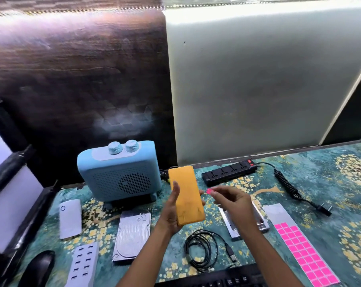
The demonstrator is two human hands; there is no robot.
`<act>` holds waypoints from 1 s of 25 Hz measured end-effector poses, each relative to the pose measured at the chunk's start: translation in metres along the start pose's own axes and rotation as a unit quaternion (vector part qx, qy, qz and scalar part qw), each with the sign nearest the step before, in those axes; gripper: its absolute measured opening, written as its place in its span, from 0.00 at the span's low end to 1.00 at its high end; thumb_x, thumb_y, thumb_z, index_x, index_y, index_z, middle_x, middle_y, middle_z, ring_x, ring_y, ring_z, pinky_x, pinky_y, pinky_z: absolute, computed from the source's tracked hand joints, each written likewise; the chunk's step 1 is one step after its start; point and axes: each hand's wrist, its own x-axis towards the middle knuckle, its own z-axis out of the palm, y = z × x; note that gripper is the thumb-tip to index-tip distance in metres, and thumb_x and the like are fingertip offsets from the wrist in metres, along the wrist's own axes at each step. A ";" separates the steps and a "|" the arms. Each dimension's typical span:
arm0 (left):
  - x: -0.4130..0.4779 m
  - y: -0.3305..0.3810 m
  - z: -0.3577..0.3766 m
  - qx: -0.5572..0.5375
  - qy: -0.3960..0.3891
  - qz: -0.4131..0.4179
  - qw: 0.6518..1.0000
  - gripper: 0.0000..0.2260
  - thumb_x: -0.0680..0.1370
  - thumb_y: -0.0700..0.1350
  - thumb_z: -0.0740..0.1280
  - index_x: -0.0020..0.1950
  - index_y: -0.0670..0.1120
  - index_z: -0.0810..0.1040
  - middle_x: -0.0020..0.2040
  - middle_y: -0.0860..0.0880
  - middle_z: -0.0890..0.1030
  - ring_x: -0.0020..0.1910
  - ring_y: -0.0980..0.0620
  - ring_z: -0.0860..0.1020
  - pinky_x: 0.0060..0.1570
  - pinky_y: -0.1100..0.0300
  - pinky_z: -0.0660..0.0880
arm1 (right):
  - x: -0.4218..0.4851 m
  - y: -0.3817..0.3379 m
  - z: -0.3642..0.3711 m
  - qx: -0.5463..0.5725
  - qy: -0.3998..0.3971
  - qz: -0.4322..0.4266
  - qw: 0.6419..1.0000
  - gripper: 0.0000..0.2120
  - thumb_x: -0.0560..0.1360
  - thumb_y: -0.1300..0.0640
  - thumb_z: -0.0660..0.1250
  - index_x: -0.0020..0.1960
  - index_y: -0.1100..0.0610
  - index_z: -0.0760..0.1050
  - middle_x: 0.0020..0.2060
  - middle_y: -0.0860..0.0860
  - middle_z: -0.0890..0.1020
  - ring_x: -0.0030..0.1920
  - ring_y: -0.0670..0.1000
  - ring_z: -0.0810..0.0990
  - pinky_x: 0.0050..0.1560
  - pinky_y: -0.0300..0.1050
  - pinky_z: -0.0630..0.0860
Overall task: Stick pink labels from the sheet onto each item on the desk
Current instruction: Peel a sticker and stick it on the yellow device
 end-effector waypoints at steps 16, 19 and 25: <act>-0.015 -0.013 0.014 0.110 -0.101 -0.038 0.988 0.49 0.50 0.76 0.66 0.63 0.49 0.71 0.48 0.45 0.85 0.43 0.45 0.83 0.40 0.52 0.81 | 0.010 -0.021 0.023 -0.226 0.046 -0.042 0.972 0.07 0.63 0.55 0.76 0.36 0.54 0.79 0.35 0.48 0.80 0.39 0.48 0.79 0.36 0.53 0.81; -0.015 -0.013 0.012 0.104 -0.106 -0.045 0.988 0.47 0.50 0.76 0.67 0.61 0.49 0.74 0.49 0.43 0.83 0.42 0.45 0.83 0.42 0.51 0.80 | 0.015 -0.022 0.018 -0.243 0.060 -0.036 0.967 0.17 0.59 0.52 0.79 0.42 0.55 0.75 0.41 0.52 0.78 0.42 0.51 0.77 0.34 0.41 0.74; -0.017 -0.015 0.016 0.106 -0.117 -0.060 0.986 0.48 0.50 0.75 0.68 0.61 0.47 0.73 0.48 0.42 0.84 0.42 0.44 0.83 0.41 0.52 0.80 | 0.013 -0.020 0.018 -0.173 0.038 0.029 0.984 0.24 0.59 0.54 0.79 0.53 0.56 0.78 0.45 0.52 0.80 0.47 0.53 0.79 0.44 0.52 0.80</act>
